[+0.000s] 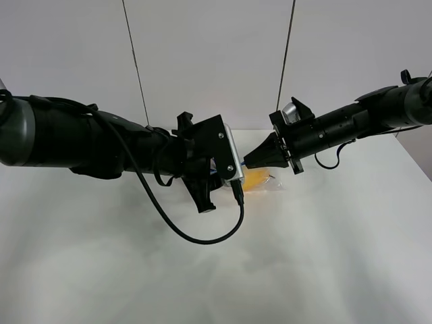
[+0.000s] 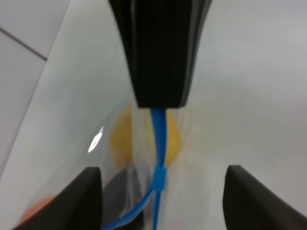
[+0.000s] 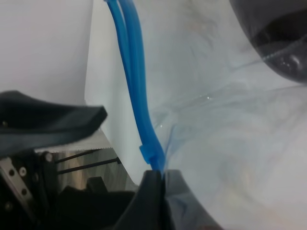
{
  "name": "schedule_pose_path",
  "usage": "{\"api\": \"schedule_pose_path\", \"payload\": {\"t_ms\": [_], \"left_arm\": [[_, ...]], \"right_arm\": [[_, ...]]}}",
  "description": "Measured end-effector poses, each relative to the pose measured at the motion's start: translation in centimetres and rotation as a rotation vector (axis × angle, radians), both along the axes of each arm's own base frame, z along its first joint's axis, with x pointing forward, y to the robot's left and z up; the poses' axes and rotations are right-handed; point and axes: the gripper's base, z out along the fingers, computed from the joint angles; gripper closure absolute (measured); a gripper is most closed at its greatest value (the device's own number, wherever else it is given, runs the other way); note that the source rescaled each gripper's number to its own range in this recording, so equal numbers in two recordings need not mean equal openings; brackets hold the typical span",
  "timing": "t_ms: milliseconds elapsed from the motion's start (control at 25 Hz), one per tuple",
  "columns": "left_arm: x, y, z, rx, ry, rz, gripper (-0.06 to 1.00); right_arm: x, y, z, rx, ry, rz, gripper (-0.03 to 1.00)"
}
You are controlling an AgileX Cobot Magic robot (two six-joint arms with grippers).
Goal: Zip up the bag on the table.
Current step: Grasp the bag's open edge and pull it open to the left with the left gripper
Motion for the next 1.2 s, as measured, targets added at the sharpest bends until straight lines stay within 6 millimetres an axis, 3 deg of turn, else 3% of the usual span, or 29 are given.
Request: {"api": "schedule_pose_path", "payload": {"t_ms": [200,480,840,920,1120,1200], "left_arm": [[-0.1,-0.2,-0.1,-0.008,0.008,-0.014,0.24],[0.7,-0.7,-1.6,0.014,0.033,-0.012,0.25],[1.6,-1.3,-0.4,-0.011,-0.007,-0.005,0.25],[1.6,-1.3,-0.5,-0.01,-0.002,-0.006,0.3],[1.7,-1.4,-0.9,-0.008,0.007,-0.008,0.57],[1.6,-1.5,-1.0,-0.012,0.015,-0.017,0.61]], "right_arm": [[0.0,0.0,0.0,0.0,0.0,0.0,0.97],[0.0,0.0,0.0,0.0,0.0,0.0,0.97],[0.0,0.0,0.0,0.0,0.0,0.0,0.97],[0.0,0.0,0.0,0.0,0.0,0.0,0.97],[0.0,0.0,0.0,0.0,0.0,0.0,0.97],[0.0,0.0,0.0,0.0,0.0,0.0,0.97]]}}
